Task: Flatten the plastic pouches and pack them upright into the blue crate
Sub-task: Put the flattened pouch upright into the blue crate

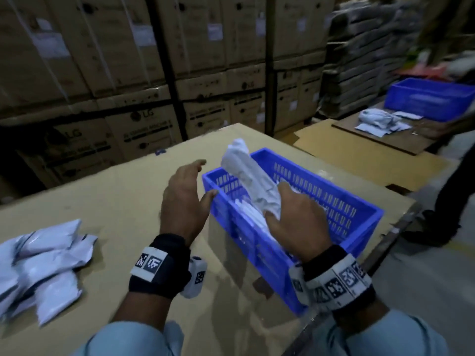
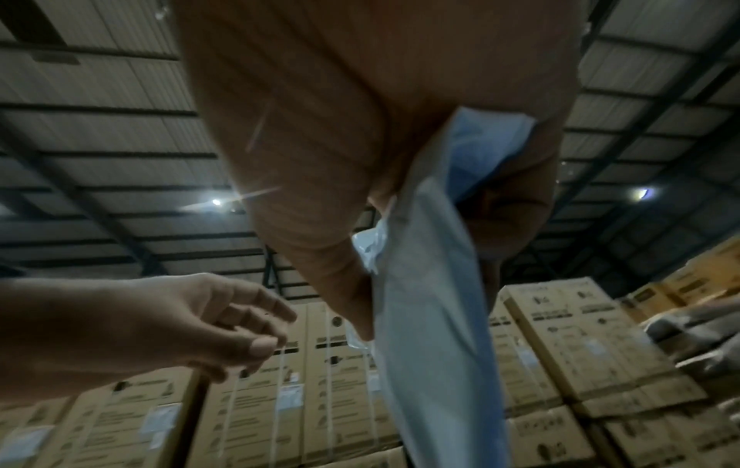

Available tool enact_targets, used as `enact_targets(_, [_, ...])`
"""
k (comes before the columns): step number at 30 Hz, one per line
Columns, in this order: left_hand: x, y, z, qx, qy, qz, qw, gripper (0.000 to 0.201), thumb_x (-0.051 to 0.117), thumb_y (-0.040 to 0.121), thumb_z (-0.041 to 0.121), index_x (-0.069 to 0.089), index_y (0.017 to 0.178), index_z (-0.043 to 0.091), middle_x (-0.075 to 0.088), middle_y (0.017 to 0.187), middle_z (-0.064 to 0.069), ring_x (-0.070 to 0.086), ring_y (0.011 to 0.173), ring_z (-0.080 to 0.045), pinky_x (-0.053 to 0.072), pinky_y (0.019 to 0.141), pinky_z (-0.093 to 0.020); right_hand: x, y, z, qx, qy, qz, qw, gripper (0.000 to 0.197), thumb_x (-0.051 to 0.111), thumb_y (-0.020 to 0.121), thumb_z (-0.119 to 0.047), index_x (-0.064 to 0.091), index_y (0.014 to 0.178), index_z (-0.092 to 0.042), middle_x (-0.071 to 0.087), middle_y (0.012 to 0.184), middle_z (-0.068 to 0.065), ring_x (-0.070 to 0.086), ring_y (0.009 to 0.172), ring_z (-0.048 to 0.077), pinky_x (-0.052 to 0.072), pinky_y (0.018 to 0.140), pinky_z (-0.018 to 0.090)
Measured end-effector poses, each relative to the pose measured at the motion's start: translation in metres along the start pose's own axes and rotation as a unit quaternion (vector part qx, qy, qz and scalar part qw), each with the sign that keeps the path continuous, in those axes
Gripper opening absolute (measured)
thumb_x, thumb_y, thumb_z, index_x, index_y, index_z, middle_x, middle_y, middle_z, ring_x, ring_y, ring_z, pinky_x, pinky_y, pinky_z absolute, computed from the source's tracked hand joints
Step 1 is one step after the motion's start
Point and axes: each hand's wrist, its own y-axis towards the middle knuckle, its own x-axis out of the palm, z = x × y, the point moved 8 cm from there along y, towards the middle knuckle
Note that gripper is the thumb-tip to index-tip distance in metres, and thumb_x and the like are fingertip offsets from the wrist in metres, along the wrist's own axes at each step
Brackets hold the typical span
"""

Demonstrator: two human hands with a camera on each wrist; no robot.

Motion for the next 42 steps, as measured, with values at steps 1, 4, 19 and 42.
enact_targets(1, [0.015, 0.011, 0.01, 0.014, 0.025, -0.017, 0.999, 0.059, 0.078, 0.084, 0.036, 0.053, 0.137, 0.031, 0.056, 0.128, 0.007, 0.057, 0.113, -0.023, 0.049, 0.095, -0.045, -0.007, 0.014, 0.019, 0.022, -0.01, 0.008, 1.0, 0.034, 0.061, 0.092, -0.041, 0.046, 0.113, -0.018, 0.066, 0.089, 0.011, 0.065, 0.084, 0.039, 0.034, 0.057, 0.038])
enact_targets(4, [0.069, 0.043, 0.044, 0.068, 0.094, -0.092, 0.989, 0.051, 0.08, 0.081, 0.043, 0.063, 0.126, 0.03, 0.06, 0.123, 0.004, 0.057, 0.11, -0.026, 0.047, 0.092, -0.041, -0.022, 0.047, 0.081, 0.081, -0.038, 0.02, 0.996, 0.039, 0.06, 0.094, -0.038, 0.044, 0.121, -0.016, 0.065, 0.093, 0.015, 0.063, 0.083, 0.04, 0.041, 0.058, 0.038])
enact_targets(19, [0.391, 0.041, 0.112, 0.189, 0.314, -0.404, 0.838, 0.035, 0.042, 0.094, 0.033, 0.067, 0.115, 0.022, 0.065, 0.121, -0.008, 0.065, 0.098, -0.031, 0.052, 0.072, -0.037, 0.036, 0.16, 0.238, 0.118, 0.07, 0.057, 0.989, 0.027, 0.066, 0.084, -0.029, 0.043, 0.093, -0.019, 0.051, 0.067, 0.004, 0.051, 0.062, 0.034, 0.035, 0.053, 0.032])
enact_targets(42, [0.395, 0.023, 0.062, 0.106, 0.363, -0.425, 0.822, 0.046, 0.022, 0.112, 0.042, 0.045, 0.151, 0.036, 0.04, 0.155, -0.013, 0.018, 0.15, -0.039, -0.01, 0.122, -0.062, 0.126, 0.152, 0.229, 0.047, -0.035, -0.047, 0.997, 0.025, 0.076, 0.075, -0.015, 0.06, 0.093, -0.02, 0.039, 0.08, 0.0, 0.054, 0.055, 0.033, 0.044, 0.048, 0.034])
